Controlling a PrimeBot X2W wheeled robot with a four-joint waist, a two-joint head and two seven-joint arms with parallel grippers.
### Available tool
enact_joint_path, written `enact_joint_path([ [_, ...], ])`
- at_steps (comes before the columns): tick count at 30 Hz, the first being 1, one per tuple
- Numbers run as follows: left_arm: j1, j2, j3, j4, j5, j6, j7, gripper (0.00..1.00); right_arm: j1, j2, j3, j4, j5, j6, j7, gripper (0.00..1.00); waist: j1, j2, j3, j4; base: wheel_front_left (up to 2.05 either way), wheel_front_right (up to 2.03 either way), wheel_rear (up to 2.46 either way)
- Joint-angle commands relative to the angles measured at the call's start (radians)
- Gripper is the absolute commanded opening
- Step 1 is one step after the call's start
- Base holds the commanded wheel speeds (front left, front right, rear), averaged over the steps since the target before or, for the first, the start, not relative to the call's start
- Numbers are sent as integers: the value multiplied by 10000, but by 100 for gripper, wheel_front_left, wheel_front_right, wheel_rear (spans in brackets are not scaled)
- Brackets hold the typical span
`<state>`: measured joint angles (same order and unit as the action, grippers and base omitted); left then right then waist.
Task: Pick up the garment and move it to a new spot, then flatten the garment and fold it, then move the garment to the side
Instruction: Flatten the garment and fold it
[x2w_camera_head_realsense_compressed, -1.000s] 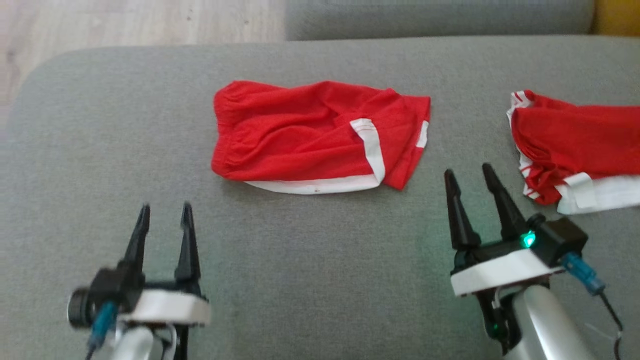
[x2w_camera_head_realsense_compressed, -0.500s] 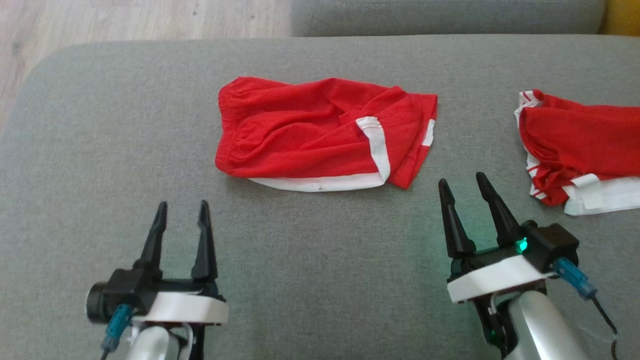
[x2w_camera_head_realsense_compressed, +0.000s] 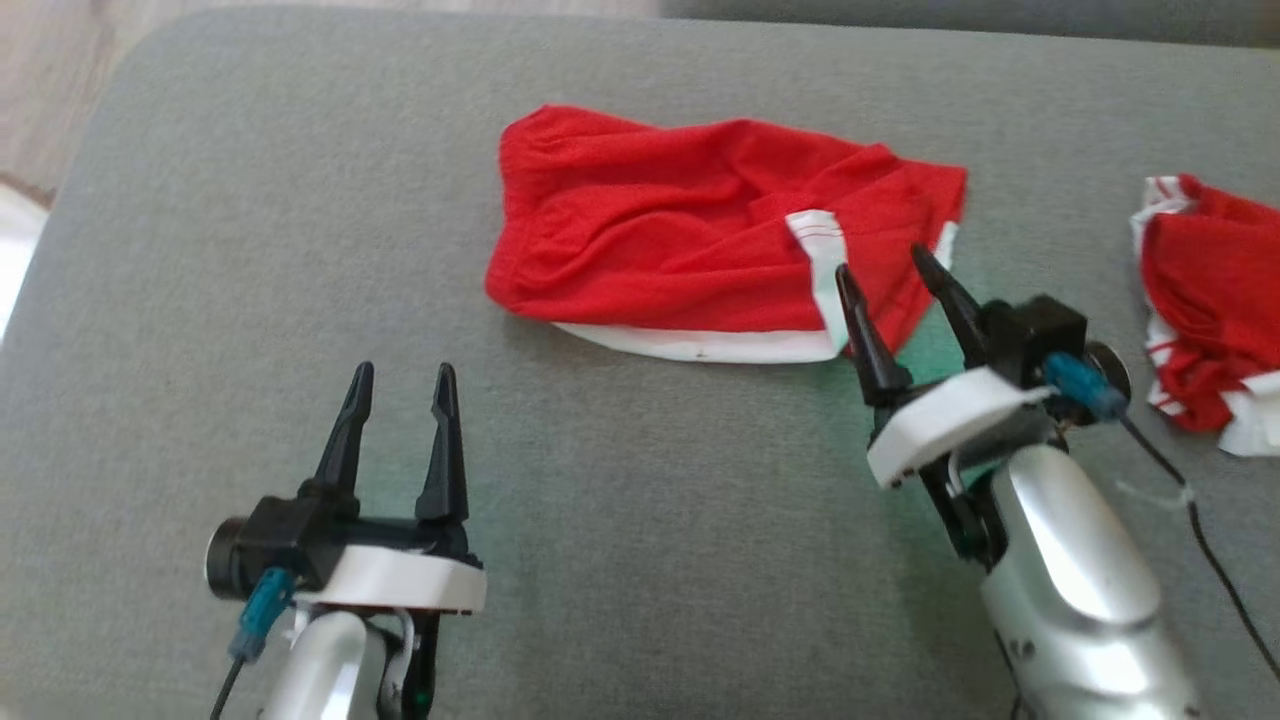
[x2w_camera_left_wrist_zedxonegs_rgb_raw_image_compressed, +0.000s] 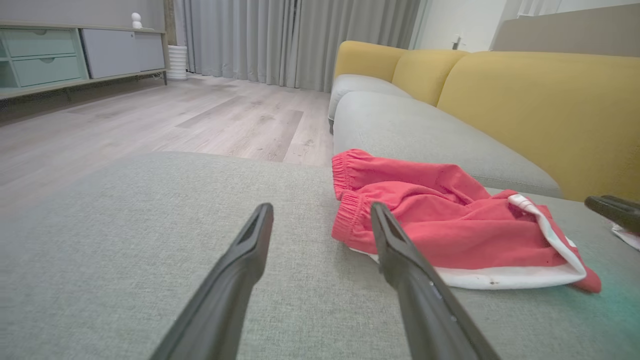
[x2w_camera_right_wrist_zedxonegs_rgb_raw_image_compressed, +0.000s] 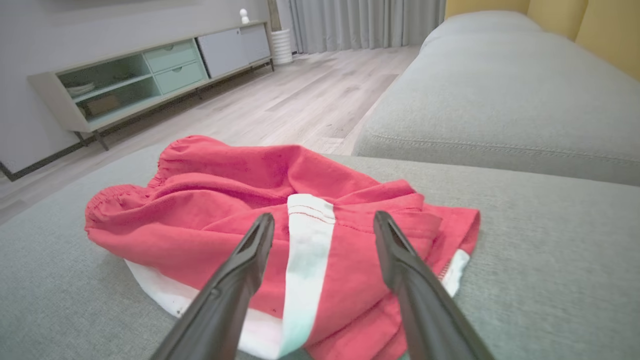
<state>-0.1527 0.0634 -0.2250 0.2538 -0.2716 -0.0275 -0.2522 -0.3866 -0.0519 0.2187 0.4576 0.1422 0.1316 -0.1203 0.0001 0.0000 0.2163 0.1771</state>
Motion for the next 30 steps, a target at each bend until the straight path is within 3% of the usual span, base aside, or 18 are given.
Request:
enact_joint_path([
  [1, -437, -9, 334, -228, 96, -47, -95, 100, -638, 17, 257, 116, 11, -9, 122, 100, -1, 0, 200, 275, 0, 0, 0],
  [14, -676, -122, 219, -2, 71, -135, -95, 100, -2351, 17, 71, 2889, 152, -9, 269, 100, -1, 0, 503, 931, 0, 0, 0],
  [15, -671, -124, 217, 2, 66, -128, -95, 100, -2413, 17, 70, 3044, 178, -9, 243, 74, -1, 0, 504, 938, 0, 0, 0],
  [16, -665, -126, 217, 2, 58, -120, -95, 100, -2470, 17, 77, 3172, 205, -9, 191, 7, -1, 0, 502, 935, 0, 0, 0],
  [17, -662, -127, 221, 3, 37, -107, -95, 100, -2518, 17, 89, 3276, 248, -9, 113, 0, -1, 0, 494, 917, 0, 0, 0],
  [23, -621, -129, 269, 67, -36, -20, -95, 100, -2521, 17, 22, 3420, 734, -9, -589, 0, -1, 0, 275, 593, 0, 0, 0],
  [30, -446, -130, 455, 37, 26, 7, -95, 100, -1378, 17, -551, 2539, 1559, -9, -1096, 0, -1, 0, -193, -177, 0, 0, 0],
])
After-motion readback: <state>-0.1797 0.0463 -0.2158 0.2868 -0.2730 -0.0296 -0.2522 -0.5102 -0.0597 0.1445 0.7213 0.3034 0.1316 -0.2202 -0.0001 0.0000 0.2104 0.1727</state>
